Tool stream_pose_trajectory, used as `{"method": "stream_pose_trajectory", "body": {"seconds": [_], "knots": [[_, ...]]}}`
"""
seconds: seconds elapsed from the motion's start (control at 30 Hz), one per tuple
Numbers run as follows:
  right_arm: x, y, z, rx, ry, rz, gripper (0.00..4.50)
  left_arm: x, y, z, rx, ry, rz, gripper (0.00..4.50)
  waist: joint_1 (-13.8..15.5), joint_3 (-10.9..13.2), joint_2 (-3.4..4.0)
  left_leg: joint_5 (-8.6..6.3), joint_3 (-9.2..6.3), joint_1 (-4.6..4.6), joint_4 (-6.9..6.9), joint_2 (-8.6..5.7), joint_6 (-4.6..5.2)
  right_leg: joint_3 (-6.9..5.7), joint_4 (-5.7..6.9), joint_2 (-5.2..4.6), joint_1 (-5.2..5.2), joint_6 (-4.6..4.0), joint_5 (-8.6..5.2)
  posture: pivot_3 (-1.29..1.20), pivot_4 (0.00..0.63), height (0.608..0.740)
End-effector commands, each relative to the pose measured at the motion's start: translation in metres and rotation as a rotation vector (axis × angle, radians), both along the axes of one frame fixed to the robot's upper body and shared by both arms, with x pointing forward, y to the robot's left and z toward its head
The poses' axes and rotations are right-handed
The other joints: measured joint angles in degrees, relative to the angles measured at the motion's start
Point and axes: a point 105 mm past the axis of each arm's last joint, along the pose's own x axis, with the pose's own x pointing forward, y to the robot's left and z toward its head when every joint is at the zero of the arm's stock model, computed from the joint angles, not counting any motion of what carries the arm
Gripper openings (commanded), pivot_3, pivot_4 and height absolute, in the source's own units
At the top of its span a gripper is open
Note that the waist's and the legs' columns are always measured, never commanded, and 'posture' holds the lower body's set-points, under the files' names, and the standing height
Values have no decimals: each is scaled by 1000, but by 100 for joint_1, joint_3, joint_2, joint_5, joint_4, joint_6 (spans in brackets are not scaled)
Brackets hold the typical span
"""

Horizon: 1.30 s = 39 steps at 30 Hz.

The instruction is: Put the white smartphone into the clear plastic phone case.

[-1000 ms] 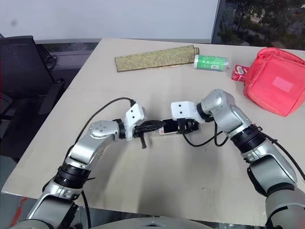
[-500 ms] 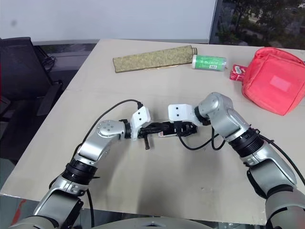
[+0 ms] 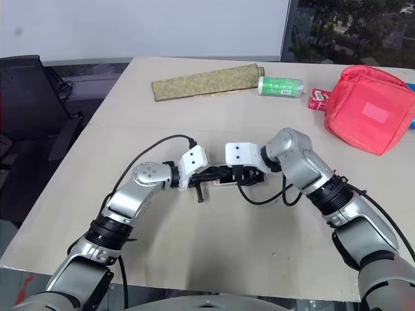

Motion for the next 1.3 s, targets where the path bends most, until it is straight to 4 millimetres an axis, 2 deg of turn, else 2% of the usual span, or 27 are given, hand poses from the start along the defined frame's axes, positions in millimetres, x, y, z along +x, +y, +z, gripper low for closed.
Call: {"method": "stream_pose_trajectory", "body": {"seconds": [0.03, 0.3, 0.5, 0.53, 0.57, 0.6, 0.67, 0.93, 1.1, 1.2, 1.3], "knots": [[-5, 15, 22, 87, -39, 68, 2767, -14, 8, -42, 89, 151, 14, 0, 0, 0, 0, 0, 0, 0, 0, 0, 0, 0, 0, 0, 0, 0, 0, 0, 150, 740], [0, 9, 54, 199, -37, 18, 2767, -16, 9, -49, 89, 172, 25, 0, 1, 1, 0, 0, 0, -5, -4, 0, 0, 3, -1, -2, -6, 0, 0, 0, 150, 740], [1, 8, 45, 188, -31, 11, 2767, -17, 9, -52, 88, 180, 26, 0, 3, 1, 0, 0, 0, -6, -4, 0, 0, 3, -2, -3, -7, 0, 0, 0, 150, 740], [2, 8, 44, 183, -47, 16, 3567, -17, 8, -52, 87, 180, 25, 0, 3, 1, 0, 0, 0, -6, -4, 0, 0, 2, -2, -3, -7, 0, 0, 0, 150, 740], [4, 8, 43, 174, -64, 24, 3775, -17, 8, -52, 87, 181, 25, 0, 2, 1, 1, 0, 0, -6, -4, 0, 0, 2, -2, -3, -7, 0, 0, 0, 150, 740], [5, 8, 42, 168, -75, 30, 4169, -17, 8, -52, 87, 181, 24, 0, 1, -1, 1, 0, 0, -6, -5, 0, 0, 4, -2, -3, -6, 0, 0, 0, 150, 740], [6, 7, 41, 166, -77, 27, 4394, -17, 8, -52, 87, 181, 24, 0, 5, -6, -2, 0, 1, 0, -4, 0, 0, 3, -2, -3, -2, 0, 0, 0, 150, 740], [9, 1, 45, 180, -99, 6, 4394, -17, 11, -54, 93, 181, 35, 0, 14, -15, -7, 0, 0, 8, -2, 0, 0, 1, -3, -4, 9, 0, 0, 0, 150, 740], [14, -26, 51, 172, -108, -58, 4394, -16, 13, -54, 95, 177, 47, 0, 21, -15, -8, 0, 0, 8, -2, 0, 0, 1, -4, -5, 10, 0, 0, 0, 150, 740], [15, -46, 51, 159, -102, -113, 3586, -15, 14, -54, 96, 174, 55, 0, 19, -18, -9, 0, 0, 8, -2, 0, 1, 0, -5, -6, 11, 0, 0, 0, 150, 740], [13, -70, 47, 111, -79, -160, 2096, -14, 17, -54, 99, 168, 67, 0, 18, -21, -7, 0, 0, 10, -2, 1, 1, 1, -5, -7, 11, 0, -1, 0, 150, 740]]}}
